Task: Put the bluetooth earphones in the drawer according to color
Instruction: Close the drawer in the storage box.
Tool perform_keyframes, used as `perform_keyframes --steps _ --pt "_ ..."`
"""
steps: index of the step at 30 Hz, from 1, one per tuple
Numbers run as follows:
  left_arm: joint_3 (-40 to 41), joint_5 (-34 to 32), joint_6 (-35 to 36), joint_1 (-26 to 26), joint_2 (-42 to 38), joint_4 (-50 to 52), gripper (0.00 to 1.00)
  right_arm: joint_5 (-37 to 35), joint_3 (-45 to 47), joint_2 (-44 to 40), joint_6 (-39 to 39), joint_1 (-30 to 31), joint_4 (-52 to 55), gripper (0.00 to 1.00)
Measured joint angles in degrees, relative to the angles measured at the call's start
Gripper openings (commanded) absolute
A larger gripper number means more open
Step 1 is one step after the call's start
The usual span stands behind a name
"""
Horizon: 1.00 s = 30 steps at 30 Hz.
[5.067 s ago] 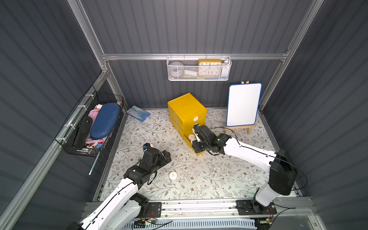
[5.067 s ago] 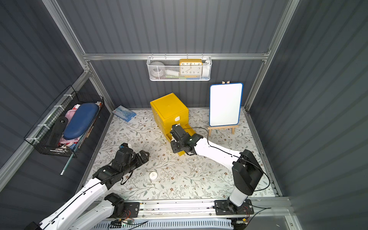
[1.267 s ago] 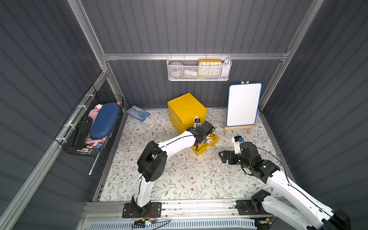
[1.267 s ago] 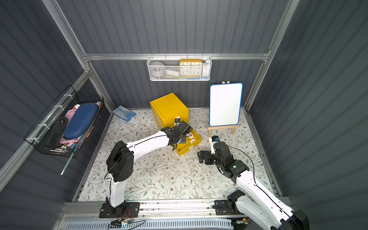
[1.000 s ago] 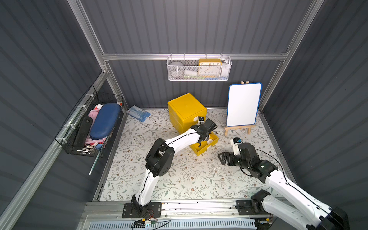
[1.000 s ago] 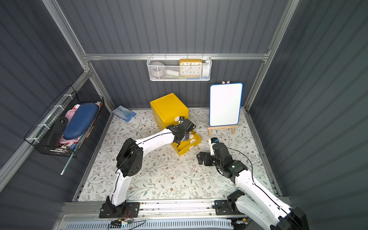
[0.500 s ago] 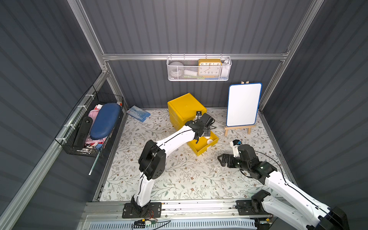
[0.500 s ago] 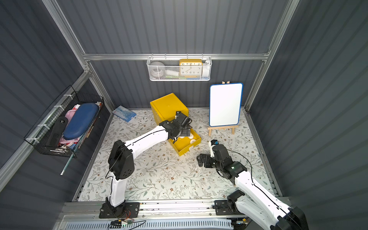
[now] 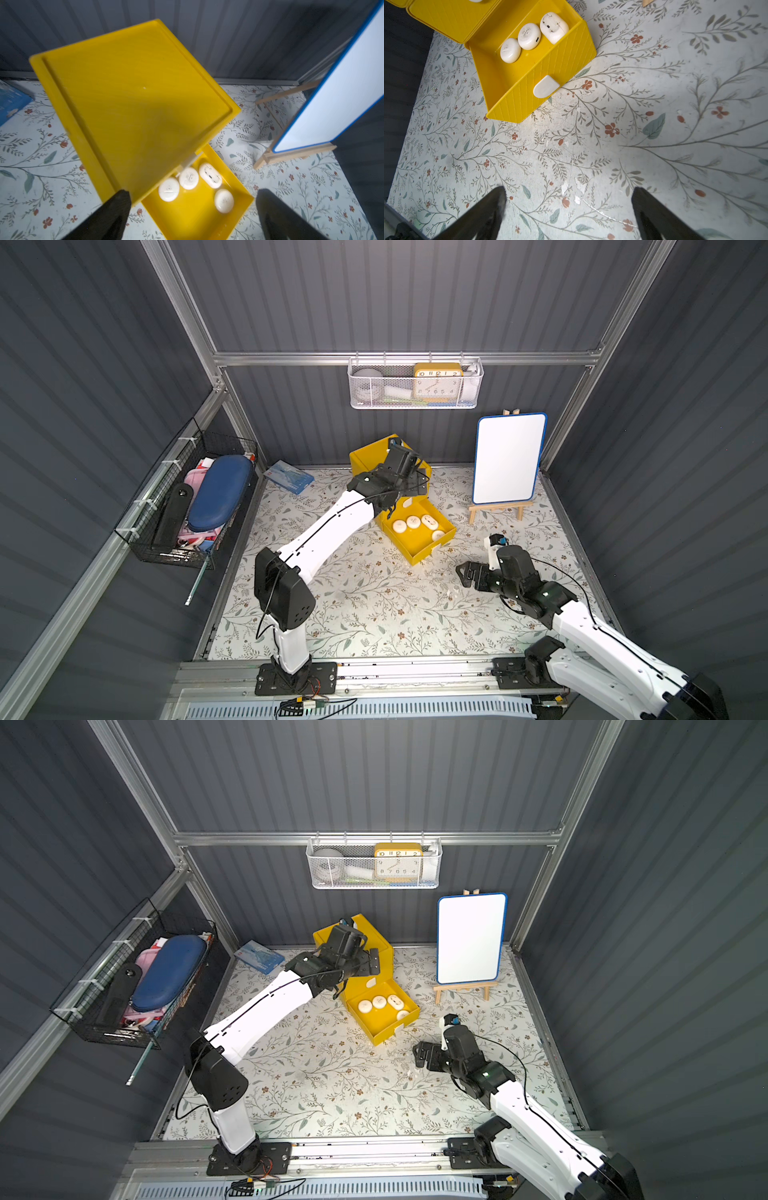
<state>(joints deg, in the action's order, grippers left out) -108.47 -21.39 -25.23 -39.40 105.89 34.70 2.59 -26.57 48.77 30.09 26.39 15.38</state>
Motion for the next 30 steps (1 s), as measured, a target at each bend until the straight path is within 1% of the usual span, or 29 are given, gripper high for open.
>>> perform_keyframes --steps 3,4,9,14,16,18,25,30 --pt "-3.65 1.55 1.44 3.91 1.60 0.02 0.99 -2.69 1.55 -0.39 1.62 0.00 -2.89 0.99" --pt "-4.92 2.29 1.86 5.31 2.21 0.00 0.99 -3.52 2.10 -0.44 2.05 0.00 -3.96 0.97" --pt "-8.81 5.84 3.08 11.15 5.64 -0.13 0.99 -5.42 2.78 0.46 2.34 -0.09 -6.84 0.82" --pt "-9.14 8.70 3.45 15.10 9.70 -0.07 0.99 -4.94 1.60 5.88 1.79 -0.15 -9.68 0.64" --pt "-9.11 9.53 3.50 15.89 11.02 0.00 0.99 -4.44 0.46 9.05 1.46 -0.33 -10.47 0.55" --pt "-8.98 10.12 3.52 16.44 12.00 -0.02 0.99 -3.85 -1.01 12.50 1.05 -0.44 -11.43 0.50" --pt "-6.01 12.00 3.50 16.92 12.22 -2.82 0.99 0.02 -7.02 24.79 0.55 -1.66 -15.69 0.38" --pt "-3.65 13.20 3.48 17.29 11.52 -5.81 0.99 4.79 -11.85 33.79 1.09 -2.71 -18.32 0.37"
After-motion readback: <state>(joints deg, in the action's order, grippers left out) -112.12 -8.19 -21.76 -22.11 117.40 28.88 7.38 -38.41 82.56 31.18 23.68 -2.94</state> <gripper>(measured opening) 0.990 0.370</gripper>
